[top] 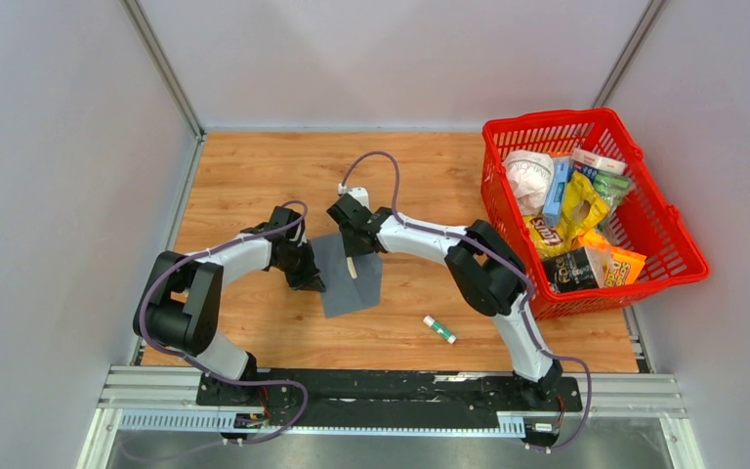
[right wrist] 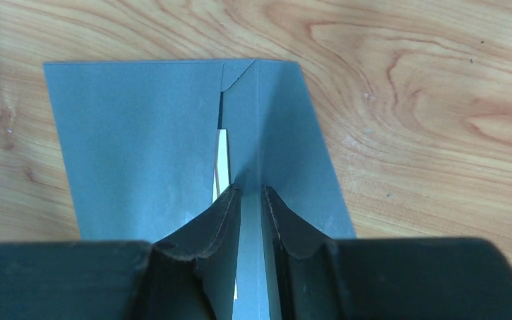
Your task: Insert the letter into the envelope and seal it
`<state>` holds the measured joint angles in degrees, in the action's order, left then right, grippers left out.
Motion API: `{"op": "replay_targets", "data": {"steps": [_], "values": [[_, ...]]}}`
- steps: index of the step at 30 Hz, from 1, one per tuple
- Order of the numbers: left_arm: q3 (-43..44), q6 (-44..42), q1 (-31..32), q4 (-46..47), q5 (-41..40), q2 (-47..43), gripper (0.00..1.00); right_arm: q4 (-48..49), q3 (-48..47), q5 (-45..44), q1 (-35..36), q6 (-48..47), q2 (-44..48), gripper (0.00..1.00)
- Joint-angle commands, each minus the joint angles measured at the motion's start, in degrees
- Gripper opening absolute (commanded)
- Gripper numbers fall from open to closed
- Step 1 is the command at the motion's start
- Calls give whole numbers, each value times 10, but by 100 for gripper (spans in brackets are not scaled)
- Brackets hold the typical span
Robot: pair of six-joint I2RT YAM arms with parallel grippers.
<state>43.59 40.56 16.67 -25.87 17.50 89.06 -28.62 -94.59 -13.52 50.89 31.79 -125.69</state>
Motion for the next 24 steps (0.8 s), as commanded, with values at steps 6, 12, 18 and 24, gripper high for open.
{"op": "replay_targets", "data": {"steps": [6,12,18,24], "values": [[2,-14,-4,19,-53,21,0,-43,32,17,25,-30,-7,29],[-2,-12,-3,21,-51,21,0,-63,33,6,27,-38,-10,26],[-3,-9,-3,26,-49,26,0,-75,35,-6,33,-62,-3,18],[-4,-5,-3,31,-48,30,0,-79,45,10,40,-91,11,22]]}}
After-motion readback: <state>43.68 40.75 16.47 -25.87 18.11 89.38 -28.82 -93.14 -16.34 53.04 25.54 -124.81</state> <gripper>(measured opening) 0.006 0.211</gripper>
